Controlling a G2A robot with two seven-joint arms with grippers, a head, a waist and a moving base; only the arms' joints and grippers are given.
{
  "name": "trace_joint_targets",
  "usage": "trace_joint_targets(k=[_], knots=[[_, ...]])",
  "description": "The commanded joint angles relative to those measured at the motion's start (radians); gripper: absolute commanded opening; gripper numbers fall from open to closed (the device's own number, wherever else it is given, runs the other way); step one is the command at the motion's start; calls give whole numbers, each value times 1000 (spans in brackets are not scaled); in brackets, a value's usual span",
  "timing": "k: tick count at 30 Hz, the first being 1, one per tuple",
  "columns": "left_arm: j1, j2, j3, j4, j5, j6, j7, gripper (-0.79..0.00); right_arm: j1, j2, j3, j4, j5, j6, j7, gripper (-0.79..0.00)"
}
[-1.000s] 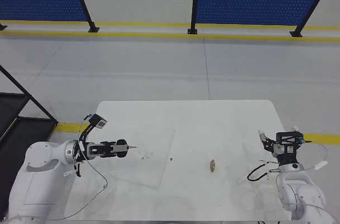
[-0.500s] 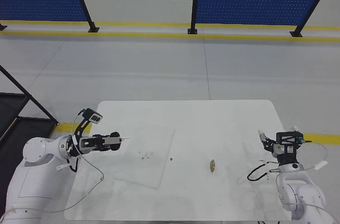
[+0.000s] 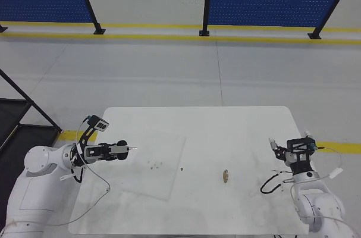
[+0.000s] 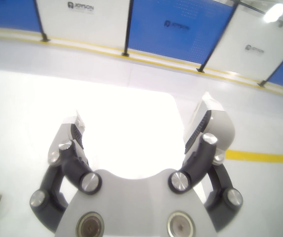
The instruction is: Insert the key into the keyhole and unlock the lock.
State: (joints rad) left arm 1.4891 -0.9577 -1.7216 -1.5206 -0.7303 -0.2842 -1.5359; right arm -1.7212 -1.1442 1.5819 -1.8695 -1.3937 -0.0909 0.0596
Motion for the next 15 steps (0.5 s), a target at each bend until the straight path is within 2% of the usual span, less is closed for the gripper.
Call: trace_joint_targets(k=[1,5,9,15], knots=[[0,0,0,0,0,0,0,-785,-4,4,0,-72,-32,-60,60,0],[0,0,0,0,0,0,0,-785,-24,9,-3,-192,-82,-115,200,0],[0,0,0,0,0,0,0,-785,-32,15,-23,-284,-95,-228,405,0],[0,0,0,0,0,0,0,-785,2,17,-77,-370,-16,-302,712,0]])
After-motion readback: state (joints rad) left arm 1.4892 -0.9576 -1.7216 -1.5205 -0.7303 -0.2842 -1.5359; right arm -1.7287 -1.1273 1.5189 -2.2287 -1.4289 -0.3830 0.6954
